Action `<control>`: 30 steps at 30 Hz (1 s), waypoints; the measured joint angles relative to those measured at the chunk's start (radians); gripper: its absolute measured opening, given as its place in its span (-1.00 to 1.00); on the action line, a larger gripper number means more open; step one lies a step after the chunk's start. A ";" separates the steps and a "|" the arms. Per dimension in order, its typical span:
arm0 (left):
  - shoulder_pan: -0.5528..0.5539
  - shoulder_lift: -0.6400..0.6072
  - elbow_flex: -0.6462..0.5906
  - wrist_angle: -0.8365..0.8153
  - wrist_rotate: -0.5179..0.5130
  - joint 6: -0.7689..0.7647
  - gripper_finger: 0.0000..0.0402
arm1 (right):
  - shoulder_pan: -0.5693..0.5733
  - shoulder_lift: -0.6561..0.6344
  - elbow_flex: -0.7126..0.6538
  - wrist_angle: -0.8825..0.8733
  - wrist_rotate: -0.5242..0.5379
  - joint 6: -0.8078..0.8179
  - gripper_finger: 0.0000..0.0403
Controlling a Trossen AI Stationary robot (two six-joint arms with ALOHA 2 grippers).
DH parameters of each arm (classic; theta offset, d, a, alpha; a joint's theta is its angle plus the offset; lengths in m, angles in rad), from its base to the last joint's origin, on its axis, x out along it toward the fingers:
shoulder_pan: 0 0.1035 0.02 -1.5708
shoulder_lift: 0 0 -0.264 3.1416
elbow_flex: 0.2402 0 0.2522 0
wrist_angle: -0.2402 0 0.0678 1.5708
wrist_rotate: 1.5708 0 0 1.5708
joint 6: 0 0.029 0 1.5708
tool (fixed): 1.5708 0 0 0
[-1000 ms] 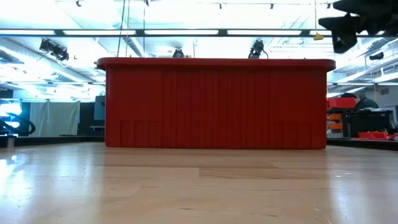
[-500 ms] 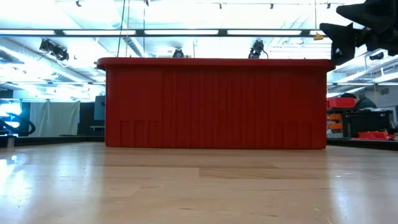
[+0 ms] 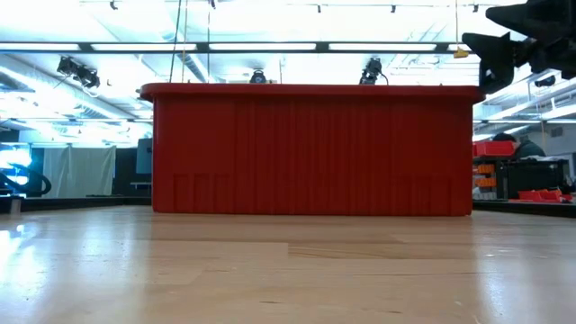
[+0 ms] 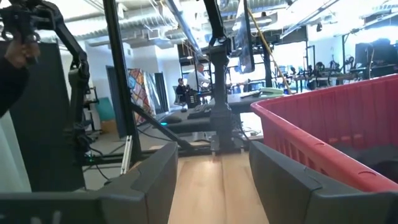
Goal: Pick and place slides into bin
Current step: Return to Home Position
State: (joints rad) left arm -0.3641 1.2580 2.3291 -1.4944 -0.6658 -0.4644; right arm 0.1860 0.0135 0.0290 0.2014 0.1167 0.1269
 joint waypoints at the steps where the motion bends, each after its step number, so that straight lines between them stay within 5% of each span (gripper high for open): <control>1: 0.000 -0.005 -0.011 -0.008 -0.016 0.001 -0.83 | 0.000 0.000 0.000 0.001 0.000 0.006 0.02; 6: 0.000 -0.076 -0.119 0.002 -0.029 0.047 -0.85 | 0.000 0.000 0.000 -0.001 0.000 0.002 0.02; 12: 0.000 -0.290 -0.434 0.122 -0.085 0.024 -0.81 | 0.000 0.000 0.001 -0.002 0.001 0.005 0.02; 14: 0.000 -0.388 -0.573 0.258 -0.106 0.019 -0.79 | 0.000 0.000 0.001 -0.002 0.001 0.006 0.02; 18: 0.000 -0.549 -0.883 0.607 0.039 0.125 -0.79 | -0.001 0.000 0.001 -0.002 0.001 0.007 0.02; 23: 0.000 -0.642 -1.242 1.050 0.095 0.226 -0.83 | -0.001 0.000 0.001 -0.002 0.001 0.008 0.02; 30: 0.038 -0.649 -1.542 1.319 0.029 0.250 -0.86 | -0.001 0.000 0.001 -0.003 0.001 0.008 0.02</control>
State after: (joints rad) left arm -0.3263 0.6088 0.7867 -0.1758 -0.6373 -0.2145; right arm 0.1852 0.0139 0.0296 0.1986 0.1177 0.1345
